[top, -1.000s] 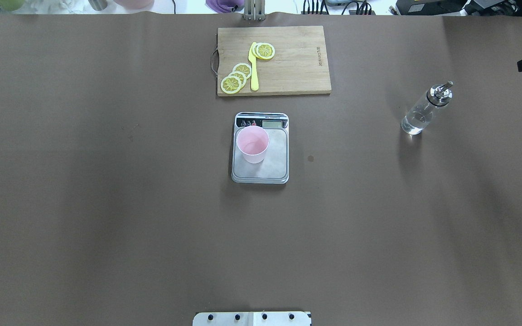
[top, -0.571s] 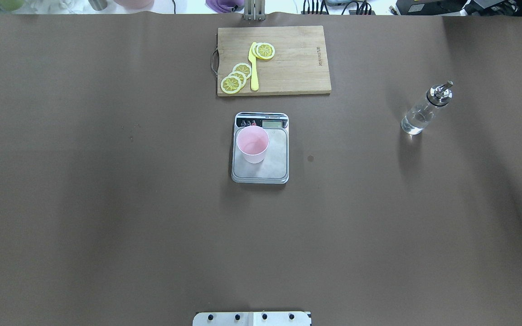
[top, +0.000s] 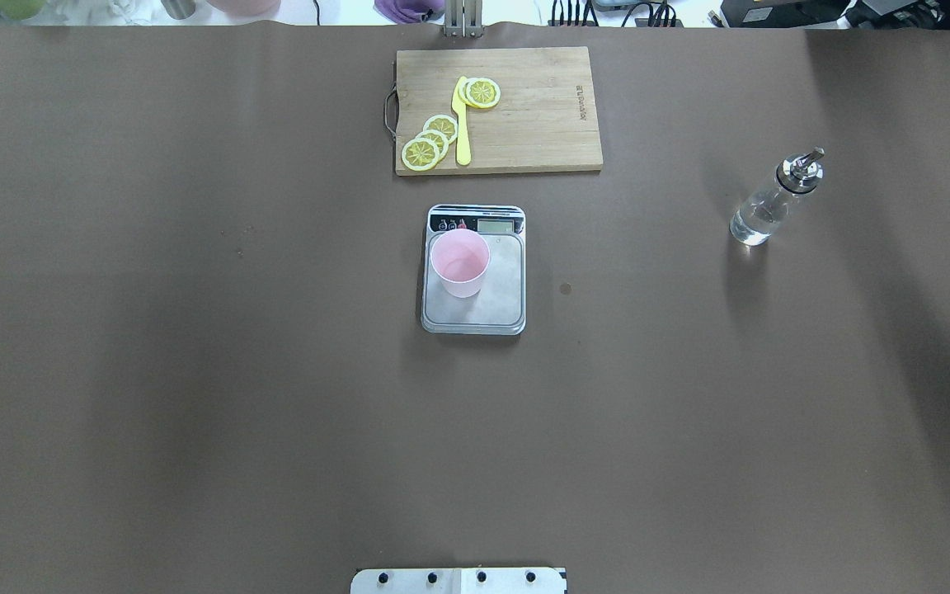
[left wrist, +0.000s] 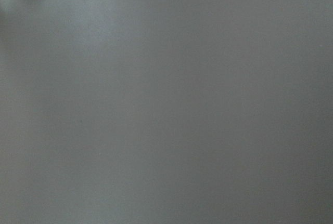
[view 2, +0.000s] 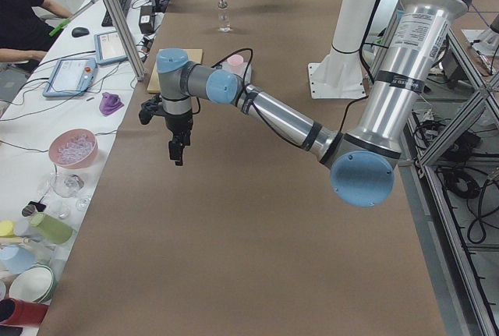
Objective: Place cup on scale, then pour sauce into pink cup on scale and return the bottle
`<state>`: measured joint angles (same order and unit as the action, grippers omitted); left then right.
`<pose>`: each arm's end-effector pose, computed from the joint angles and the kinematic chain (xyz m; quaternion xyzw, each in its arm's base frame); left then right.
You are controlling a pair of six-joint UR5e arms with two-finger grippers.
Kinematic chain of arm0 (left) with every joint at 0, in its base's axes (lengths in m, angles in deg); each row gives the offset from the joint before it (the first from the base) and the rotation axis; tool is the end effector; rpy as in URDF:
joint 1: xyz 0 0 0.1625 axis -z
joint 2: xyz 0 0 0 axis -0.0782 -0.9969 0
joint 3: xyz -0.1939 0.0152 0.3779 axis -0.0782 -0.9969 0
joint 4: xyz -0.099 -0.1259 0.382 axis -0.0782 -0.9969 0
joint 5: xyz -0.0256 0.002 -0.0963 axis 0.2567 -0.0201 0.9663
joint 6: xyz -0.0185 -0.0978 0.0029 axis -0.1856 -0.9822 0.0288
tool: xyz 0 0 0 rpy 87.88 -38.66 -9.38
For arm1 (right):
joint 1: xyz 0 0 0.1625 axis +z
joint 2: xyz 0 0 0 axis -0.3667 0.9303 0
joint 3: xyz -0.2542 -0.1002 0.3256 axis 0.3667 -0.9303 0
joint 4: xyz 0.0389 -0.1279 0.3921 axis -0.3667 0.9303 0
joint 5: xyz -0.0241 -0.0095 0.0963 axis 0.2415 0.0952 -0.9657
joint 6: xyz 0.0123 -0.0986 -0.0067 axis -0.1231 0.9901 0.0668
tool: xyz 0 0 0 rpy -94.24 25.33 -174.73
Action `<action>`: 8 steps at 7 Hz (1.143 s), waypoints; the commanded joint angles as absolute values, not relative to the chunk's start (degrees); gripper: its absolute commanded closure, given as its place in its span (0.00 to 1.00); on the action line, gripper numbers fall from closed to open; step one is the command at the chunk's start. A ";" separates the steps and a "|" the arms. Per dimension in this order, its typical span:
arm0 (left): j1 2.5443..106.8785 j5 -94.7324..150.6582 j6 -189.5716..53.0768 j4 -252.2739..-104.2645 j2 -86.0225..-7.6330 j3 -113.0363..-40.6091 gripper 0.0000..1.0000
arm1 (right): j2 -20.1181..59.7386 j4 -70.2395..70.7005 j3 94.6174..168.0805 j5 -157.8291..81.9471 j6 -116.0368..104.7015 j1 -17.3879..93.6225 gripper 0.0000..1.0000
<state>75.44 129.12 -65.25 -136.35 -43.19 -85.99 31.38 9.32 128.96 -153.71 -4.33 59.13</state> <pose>0.0236 -0.5872 0.4630 0.0328 0.2917 0.0117 0.9559 -0.0340 -0.5651 0.5613 0.0160 -0.4233 -0.0020 0.9058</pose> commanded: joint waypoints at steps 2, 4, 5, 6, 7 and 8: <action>82.61 133.26 -52.04 -136.17 -34.63 -83.69 0.02 | 32.88 19.72 129.06 -151.24 5.29 60.57 0.00; 82.53 133.43 -51.94 -137.04 -34.18 -80.62 0.02 | 34.73 18.76 129.23 -151.41 5.73 64.16 0.00; 82.53 133.43 -52.02 -137.05 -34.61 -80.43 0.02 | 35.16 18.76 129.15 -151.50 6.69 64.79 0.00; 82.53 133.52 -52.02 -137.05 -35.23 -80.95 0.02 | 35.60 18.76 129.14 -151.41 6.79 64.79 0.00; 82.53 133.61 -52.02 -137.05 -35.32 -80.95 0.02 | 36.22 18.67 128.97 -151.59 8.18 64.79 0.00; 82.53 136.22 -52.11 -136.87 -35.15 -80.95 0.02 | 36.14 18.67 128.71 -151.59 8.28 64.97 0.00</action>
<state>82.53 134.13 -52.04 -137.00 -35.16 -80.92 35.91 18.70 128.98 -151.53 7.67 64.77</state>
